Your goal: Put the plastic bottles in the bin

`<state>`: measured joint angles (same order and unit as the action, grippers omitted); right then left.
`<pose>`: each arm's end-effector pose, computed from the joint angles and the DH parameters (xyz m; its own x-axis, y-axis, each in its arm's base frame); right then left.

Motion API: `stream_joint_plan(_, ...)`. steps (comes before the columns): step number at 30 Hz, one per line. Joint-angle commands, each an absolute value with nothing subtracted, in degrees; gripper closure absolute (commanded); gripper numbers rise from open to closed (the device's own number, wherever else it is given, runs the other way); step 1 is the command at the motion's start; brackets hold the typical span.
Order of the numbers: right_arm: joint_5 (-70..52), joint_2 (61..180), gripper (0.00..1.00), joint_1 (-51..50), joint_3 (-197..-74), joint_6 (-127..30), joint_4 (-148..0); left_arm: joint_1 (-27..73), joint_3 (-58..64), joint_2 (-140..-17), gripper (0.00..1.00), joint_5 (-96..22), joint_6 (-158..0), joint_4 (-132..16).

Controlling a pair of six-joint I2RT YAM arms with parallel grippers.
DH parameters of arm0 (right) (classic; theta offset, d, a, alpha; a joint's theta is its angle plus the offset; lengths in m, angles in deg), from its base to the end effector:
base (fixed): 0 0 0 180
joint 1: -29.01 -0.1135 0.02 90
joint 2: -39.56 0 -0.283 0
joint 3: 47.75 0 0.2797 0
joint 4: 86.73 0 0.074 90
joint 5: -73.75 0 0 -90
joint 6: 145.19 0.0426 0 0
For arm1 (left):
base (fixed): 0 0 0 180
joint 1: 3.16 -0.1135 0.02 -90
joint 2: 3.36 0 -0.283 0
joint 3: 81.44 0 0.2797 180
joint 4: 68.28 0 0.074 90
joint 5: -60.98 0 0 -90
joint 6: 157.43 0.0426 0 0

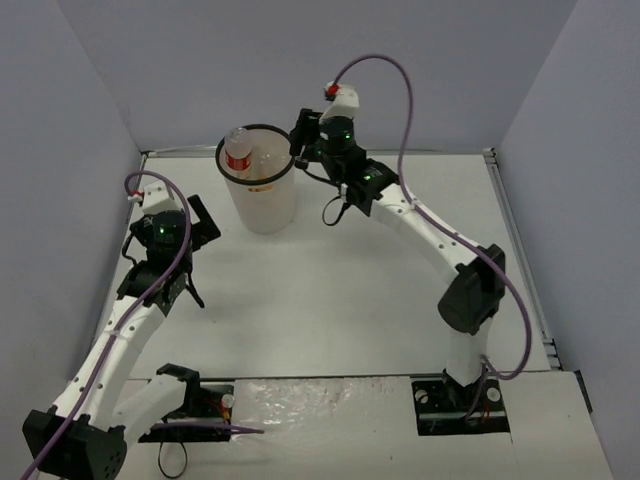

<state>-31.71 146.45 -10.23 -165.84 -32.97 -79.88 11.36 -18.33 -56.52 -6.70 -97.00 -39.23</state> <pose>0.3877 0.3020 0.4473 -0.0983 0.3903 -0.9154 -0.3960 0.8285 0.3958 0.2296 -0.0427 0.3512 -0.2185 -0.4150 -0.8832 -0.2568 0.8976 -0.3582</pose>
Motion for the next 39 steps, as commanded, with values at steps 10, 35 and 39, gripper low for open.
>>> stream_joint_plan(10, -25.2, 168.2, 0.67, -13.1, -196.5, -34.7, -82.4, 9.8, -17.7, -55.3, 0.03, -6.9, -98.4, -41.1)
stream_joint_plan(35, -31.9, 154.5, 0.0, -12.8, -185.9, -44.1, -82.6, 9.7, -17.9, -53.4, 0.03, -8.5, -98.5, -40.8)
stream_joint_plan(39, -36.9, 146.8, 0.0, -11.3, -177.8, -45.1, -82.4, 9.7, -17.9, -53.5, 0.03, -8.4, -98.5, -40.8)
